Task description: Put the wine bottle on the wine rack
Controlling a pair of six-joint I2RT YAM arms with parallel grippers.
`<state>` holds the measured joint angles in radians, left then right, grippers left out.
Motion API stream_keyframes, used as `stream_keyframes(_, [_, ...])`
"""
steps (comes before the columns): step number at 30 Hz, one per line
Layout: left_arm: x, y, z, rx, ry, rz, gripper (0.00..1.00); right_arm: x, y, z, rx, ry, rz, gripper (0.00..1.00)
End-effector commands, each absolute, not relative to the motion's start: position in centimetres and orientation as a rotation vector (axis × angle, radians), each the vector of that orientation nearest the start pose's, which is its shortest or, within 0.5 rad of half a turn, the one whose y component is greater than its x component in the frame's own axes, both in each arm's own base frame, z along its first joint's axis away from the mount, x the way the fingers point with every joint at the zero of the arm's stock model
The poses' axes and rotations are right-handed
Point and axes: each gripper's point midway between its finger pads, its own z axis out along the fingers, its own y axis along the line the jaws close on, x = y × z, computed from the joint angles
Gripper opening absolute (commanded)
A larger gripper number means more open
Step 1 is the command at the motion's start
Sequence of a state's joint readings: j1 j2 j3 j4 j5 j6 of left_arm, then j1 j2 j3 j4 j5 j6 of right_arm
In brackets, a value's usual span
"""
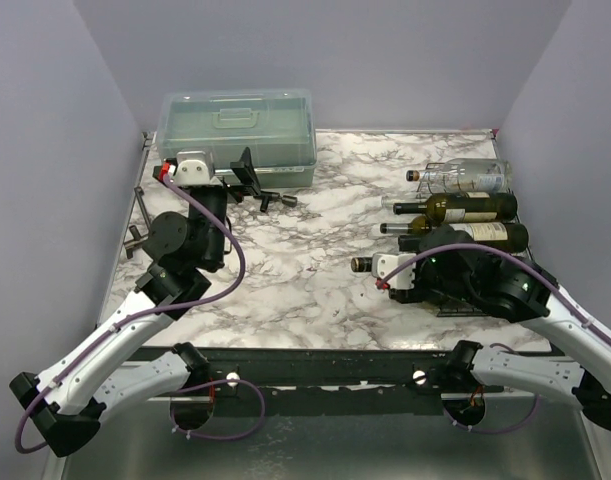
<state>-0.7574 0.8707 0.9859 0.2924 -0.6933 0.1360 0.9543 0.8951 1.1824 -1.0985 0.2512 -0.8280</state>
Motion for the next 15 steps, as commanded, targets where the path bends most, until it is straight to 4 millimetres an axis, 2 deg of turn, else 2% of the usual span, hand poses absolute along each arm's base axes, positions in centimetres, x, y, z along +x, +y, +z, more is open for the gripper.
stream_keyframes(1, [28.7, -11.6, 45.1, -0.078, 1.242, -0.148, 0.99, 18.5, 9.3, 25.7, -1.701, 1.626, -0.415, 0.01])
stream_keyframes(7, [27.8, -11.3, 45.7, -0.084, 1.222, -0.17, 0.98, 18.5, 7.3, 25.1, -1.674, 1.669, -0.521, 0.01])
stream_keyframes(11, [27.2, -11.2, 46.1, -0.085, 1.209, -0.19, 0.98, 18.6, 6.4, 22.3, -1.731, 1.738, -0.606, 0.01])
stream_keyframes(15, [26.6, -11.4, 46.4, -0.079, 1.199, -0.21, 0.98, 19.2, 5.7, 22.1, -1.68, 1.745, -0.661, 0.01])
